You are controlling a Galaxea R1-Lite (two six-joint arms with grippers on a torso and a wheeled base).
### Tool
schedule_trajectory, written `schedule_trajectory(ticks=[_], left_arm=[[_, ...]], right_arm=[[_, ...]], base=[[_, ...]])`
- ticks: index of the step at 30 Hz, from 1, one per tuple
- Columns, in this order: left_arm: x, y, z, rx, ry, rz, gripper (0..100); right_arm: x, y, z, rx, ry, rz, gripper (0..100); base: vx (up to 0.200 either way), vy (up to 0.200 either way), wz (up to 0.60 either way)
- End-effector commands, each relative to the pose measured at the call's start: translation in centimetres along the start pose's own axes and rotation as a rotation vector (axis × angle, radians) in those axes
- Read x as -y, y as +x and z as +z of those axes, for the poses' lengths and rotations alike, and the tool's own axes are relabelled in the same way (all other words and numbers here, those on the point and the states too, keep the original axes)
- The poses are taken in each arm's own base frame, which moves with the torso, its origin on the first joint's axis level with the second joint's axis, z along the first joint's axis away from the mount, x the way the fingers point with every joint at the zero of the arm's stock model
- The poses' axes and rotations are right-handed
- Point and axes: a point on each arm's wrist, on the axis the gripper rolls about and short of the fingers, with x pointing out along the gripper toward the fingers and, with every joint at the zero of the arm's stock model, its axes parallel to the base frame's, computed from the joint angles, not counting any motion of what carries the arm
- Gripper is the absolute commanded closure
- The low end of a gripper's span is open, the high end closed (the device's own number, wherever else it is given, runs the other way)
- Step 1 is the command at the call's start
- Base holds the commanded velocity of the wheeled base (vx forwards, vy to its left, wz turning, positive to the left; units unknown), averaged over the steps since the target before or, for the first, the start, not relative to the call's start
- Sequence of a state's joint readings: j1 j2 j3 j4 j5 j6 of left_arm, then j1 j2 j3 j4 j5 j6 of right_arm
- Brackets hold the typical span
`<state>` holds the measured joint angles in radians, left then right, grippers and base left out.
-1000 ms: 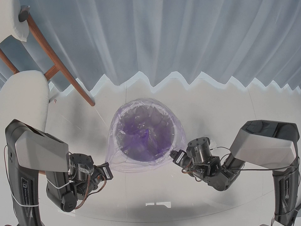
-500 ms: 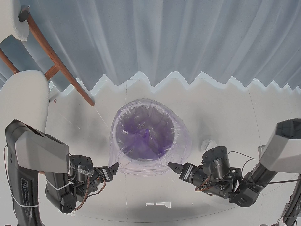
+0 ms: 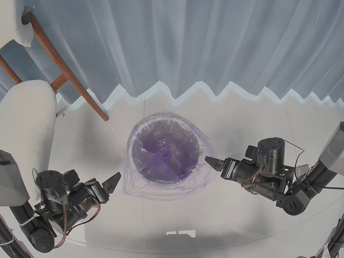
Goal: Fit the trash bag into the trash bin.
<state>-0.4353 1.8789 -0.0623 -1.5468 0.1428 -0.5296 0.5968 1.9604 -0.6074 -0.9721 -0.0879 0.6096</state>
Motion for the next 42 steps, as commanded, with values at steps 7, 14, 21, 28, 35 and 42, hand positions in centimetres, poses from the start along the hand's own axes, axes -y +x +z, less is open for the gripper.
schedule_trajectory(ticks=[7, 14, 21, 28, 35, 42], left_arm=[[1.6, -6.2, 4.3, 0.243, -0.055, -0.156, 0], [1.6, -6.9, 4.9, 0.284, -0.062, -0.168, 0], [1.6, -7.0, 4.9, 0.291, -0.062, -0.164, 0], [1.7, -7.0, 4.9, 0.288, -0.062, -0.166, 0], [1.8, -7.1, 4.8, 0.287, -0.046, -0.174, 0], [1.8, -7.1, 4.9, 0.290, -0.045, -0.175, 0]], right_arm=[[0.0, 6.9, 1.5, 0.102, -0.197, 0.146, 0], [0.0, 9.5, 1.1, 0.109, -0.274, 0.170, 0], [1.0, 10.2, 2.5, 0.149, -0.259, 0.149, 100], [1.9, 11.1, 6.0, 0.239, -0.163, 0.137, 100], [1.9, 11.9, 9.2, 0.121, 0.299, 0.066, 100], [2.5, 15.6, 9.1, 0.060, 0.427, 0.016, 100]], base=[[0.000, 0.000, 0.00], [0.000, 0.000, 0.00], [0.000, 0.000, 0.00], [0.000, 0.000, 0.00], [0.000, 0.000, 0.00], [0.000, 0.000, 0.00]])
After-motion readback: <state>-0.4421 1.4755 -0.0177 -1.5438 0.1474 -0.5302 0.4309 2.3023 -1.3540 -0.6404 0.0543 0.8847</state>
